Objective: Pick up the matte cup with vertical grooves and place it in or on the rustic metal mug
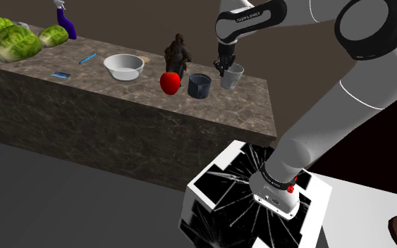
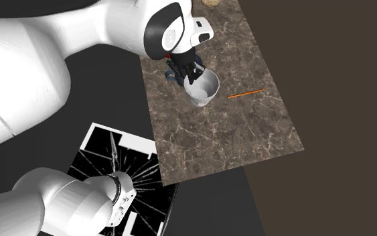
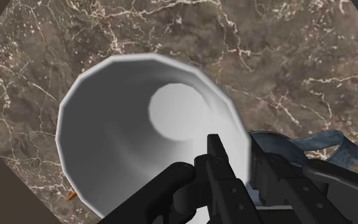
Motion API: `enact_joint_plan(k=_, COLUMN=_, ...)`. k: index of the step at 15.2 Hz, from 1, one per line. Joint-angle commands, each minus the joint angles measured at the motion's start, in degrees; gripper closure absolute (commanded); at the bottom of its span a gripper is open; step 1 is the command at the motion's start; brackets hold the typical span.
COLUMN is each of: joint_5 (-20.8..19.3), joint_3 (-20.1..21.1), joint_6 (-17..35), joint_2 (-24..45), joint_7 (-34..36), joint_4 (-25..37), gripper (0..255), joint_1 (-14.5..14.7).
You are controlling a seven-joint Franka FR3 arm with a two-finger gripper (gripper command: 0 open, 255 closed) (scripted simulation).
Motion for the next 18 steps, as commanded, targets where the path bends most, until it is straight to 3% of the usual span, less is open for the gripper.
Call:
enact_joint_plan(k=1, joint_5=0.08, joint_3=0.07, joint_6=-1.52, joint_2=-0.45, joint_7=-0.23, joint_4=1.11, gripper=255, joint_1=0.04)
enact_joint_plan(k=15, joint_5=0.61, joint_3=0.58, joint_6=-11.73, joint_2=-2.4, joint_7=-1.76, joint_4=9.46, gripper=255, joint_1=0.32)
enact_joint_plan(k=18, joint_5=1.7, joint_3=2.43, joint_6=-13.88, joint_2=1.07, joint_7=0.87, joint_4=14.48, gripper=255, joint_1=1.88)
